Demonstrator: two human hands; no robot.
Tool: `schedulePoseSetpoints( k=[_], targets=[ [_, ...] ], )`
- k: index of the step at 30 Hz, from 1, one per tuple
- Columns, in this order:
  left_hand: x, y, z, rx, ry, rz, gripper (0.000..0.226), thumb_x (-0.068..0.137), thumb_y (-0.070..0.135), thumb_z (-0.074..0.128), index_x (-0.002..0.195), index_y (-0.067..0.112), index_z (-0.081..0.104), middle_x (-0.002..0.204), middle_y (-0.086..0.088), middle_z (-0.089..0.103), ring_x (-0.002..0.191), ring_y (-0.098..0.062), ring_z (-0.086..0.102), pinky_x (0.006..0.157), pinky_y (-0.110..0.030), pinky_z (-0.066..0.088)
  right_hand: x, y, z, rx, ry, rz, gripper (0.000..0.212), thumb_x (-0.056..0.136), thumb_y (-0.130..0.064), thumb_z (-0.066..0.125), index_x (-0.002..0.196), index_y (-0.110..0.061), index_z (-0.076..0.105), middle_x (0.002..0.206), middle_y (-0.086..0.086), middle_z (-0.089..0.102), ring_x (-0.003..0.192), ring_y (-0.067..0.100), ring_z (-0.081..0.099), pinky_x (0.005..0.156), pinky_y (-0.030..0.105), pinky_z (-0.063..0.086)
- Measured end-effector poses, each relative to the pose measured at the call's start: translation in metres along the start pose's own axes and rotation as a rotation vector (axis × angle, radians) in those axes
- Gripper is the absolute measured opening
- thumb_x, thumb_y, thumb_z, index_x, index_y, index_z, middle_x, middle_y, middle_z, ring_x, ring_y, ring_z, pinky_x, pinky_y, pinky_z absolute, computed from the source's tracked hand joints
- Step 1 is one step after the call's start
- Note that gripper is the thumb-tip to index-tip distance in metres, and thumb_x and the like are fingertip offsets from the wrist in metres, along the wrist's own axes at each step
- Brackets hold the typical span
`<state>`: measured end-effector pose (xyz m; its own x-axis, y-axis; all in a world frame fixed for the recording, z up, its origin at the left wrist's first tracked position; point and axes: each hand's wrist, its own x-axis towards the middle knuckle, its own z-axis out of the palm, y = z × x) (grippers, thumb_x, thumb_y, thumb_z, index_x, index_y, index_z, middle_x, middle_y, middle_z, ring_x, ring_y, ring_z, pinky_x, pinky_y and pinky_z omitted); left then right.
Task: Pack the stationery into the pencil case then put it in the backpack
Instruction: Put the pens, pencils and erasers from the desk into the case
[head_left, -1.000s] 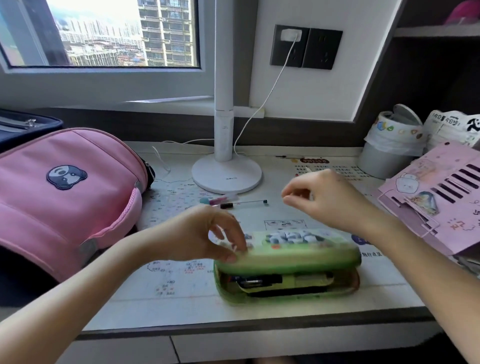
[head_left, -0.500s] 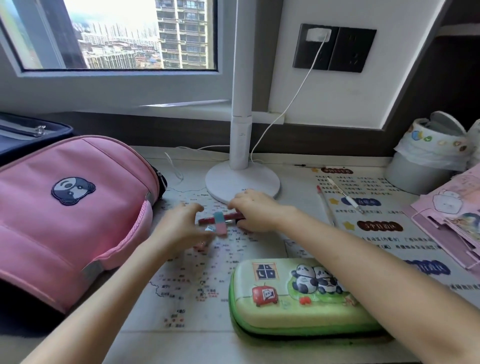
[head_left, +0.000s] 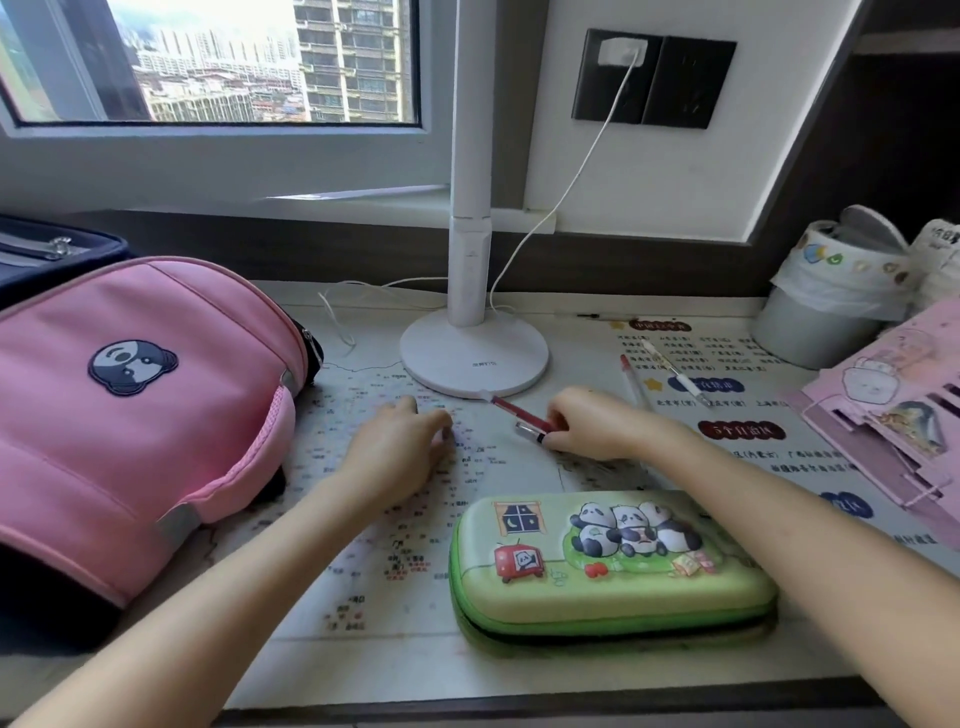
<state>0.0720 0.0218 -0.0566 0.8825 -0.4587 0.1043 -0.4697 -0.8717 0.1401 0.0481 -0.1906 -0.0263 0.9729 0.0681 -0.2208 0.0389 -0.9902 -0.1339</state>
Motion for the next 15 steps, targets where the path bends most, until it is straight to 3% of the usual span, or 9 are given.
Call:
schedulePoseSetpoints(
  k=[4, 8, 10, 12, 15],
  targets=[
    [0.003, 0.004, -0.005, -0.017, -0.051, -0.014, 0.023, 0.091, 0.020, 0.046, 0.112, 0.016, 0.055, 0.103, -0.009, 0.055, 0.082, -0.024, 0.049, 0.064, -0.029, 0.040, -0.012, 0.010, 0.003, 0.051, 0.060, 0.000, 0.020, 0.090, -0.028, 0.056, 0.091, -0.009, 0.063, 0.089, 0.012, 0.067, 0.069, 0.022, 0.057, 0.064, 0.034, 0.049],
    [-0.012, 0.003, -0.012, -0.060, -0.144, -0.049, 0.018, 0.087, 0.016, 0.052, 0.105, 0.017, 0.055, 0.084, -0.003, 0.059, 0.066, -0.020, 0.054, 0.051, -0.025, 0.038, -0.022, 0.015, 0.005, 0.071, 0.112, -0.005, 0.016, 0.090, -0.027, 0.056, 0.088, -0.012, 0.061, 0.086, 0.009, 0.065, 0.074, 0.022, 0.059, 0.074, 0.037, 0.050],
    [-0.027, 0.001, -0.016, -0.092, -0.174, -0.046, 0.015, 0.086, 0.020, 0.056, 0.101, 0.021, 0.055, 0.078, -0.001, 0.063, 0.058, -0.017, 0.056, 0.045, -0.022, 0.037, -0.030, 0.016, 0.003, 0.128, 0.180, -0.013, 0.009, 0.090, -0.023, 0.057, 0.086, -0.015, 0.058, 0.081, 0.004, 0.062, 0.066, 0.015, 0.056, 0.073, 0.036, 0.047],
    [-0.043, -0.002, -0.019, -0.143, -0.186, -0.042, 0.013, 0.085, 0.025, 0.059, 0.097, 0.025, 0.056, 0.076, 0.000, 0.064, 0.053, -0.015, 0.056, 0.046, -0.021, 0.040, -0.041, 0.015, -0.004, 0.197, 0.313, -0.034, 0.004, 0.089, -0.018, 0.058, 0.085, -0.016, 0.058, 0.078, 0.000, 0.060, 0.062, 0.010, 0.052, 0.067, 0.029, 0.041],
    [-0.063, -0.002, -0.022, -0.167, -0.202, 0.000, 0.017, 0.082, 0.029, 0.061, 0.099, 0.028, 0.059, 0.082, -0.001, 0.066, 0.063, -0.018, 0.060, 0.060, -0.025, 0.046, -0.067, 0.010, -0.019, 0.256, 0.523, -0.105, 0.004, 0.087, -0.013, 0.060, 0.083, -0.014, 0.058, 0.074, -0.003, 0.056, 0.064, 0.008, 0.050, 0.055, 0.018, 0.033]
  ],
)
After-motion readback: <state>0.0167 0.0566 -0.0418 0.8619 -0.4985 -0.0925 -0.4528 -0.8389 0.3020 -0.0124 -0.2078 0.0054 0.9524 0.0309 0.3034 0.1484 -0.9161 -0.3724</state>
